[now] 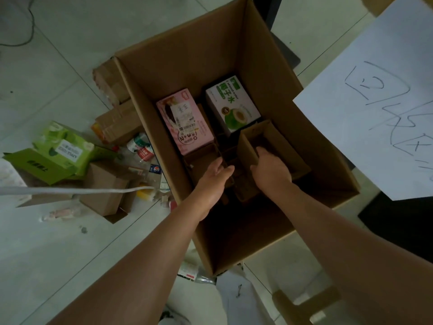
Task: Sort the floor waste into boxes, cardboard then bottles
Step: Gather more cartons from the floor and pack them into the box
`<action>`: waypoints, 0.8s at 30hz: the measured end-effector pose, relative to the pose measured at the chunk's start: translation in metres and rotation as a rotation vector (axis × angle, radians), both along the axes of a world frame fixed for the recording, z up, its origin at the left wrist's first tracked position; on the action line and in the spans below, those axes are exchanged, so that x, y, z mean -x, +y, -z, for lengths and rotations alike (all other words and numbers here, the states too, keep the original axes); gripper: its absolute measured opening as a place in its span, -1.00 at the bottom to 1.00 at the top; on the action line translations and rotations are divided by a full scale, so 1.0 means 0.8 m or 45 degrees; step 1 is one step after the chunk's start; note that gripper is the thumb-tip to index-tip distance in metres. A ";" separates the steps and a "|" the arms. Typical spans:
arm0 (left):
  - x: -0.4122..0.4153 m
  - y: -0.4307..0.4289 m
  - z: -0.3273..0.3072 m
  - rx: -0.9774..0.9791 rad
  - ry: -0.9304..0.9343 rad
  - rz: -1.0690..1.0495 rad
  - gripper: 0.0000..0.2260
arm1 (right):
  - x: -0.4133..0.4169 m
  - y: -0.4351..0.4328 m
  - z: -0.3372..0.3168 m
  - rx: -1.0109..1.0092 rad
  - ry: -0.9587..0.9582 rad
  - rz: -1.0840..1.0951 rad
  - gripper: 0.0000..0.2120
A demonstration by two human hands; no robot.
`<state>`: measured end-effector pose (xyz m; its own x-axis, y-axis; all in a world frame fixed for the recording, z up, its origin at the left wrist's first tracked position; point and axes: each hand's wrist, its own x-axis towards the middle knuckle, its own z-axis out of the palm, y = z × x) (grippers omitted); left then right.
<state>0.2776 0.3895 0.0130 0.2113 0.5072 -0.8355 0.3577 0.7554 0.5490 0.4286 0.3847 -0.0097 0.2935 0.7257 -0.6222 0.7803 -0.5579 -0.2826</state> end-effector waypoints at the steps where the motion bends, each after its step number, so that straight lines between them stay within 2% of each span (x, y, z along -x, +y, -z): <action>1: 0.001 0.000 -0.001 0.002 -0.006 -0.012 -0.46 | 0.004 0.002 -0.003 -0.019 0.013 0.008 -0.49; 6: 0.017 0.004 -0.010 -0.024 -0.072 -0.122 -0.50 | 0.032 0.006 -0.024 -0.185 0.123 0.055 -0.45; 10: 0.053 0.016 -0.050 -0.073 -0.185 -0.426 -0.60 | 0.071 0.002 -0.066 -0.316 0.240 0.128 -0.48; 12: 0.085 0.021 -0.075 -0.098 -0.186 -0.529 -0.68 | 0.098 -0.007 -0.089 -0.345 0.283 0.149 -0.48; 16: 0.169 -0.004 -0.110 -0.244 -0.257 -0.561 -0.92 | 0.155 -0.040 -0.120 -0.451 0.389 0.160 -0.52; 18: 0.216 -0.022 -0.121 -0.302 -0.235 -0.618 -0.87 | 0.183 -0.064 -0.126 -0.500 0.411 0.187 -0.54; 21: 0.296 -0.052 -0.135 -0.364 -0.150 -0.704 -0.65 | 0.229 -0.103 -0.145 -0.493 0.421 0.237 -0.53; 24: 0.382 -0.089 -0.158 -0.353 -0.122 -0.795 -0.62 | 0.277 -0.143 -0.173 -0.486 0.452 0.352 -0.55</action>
<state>-0.0278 0.3186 0.1394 -0.1233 0.7501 -0.6497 -0.1583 0.6314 0.7591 0.2069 0.2703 0.1283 0.3249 0.8440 -0.4266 0.4413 -0.5343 -0.7210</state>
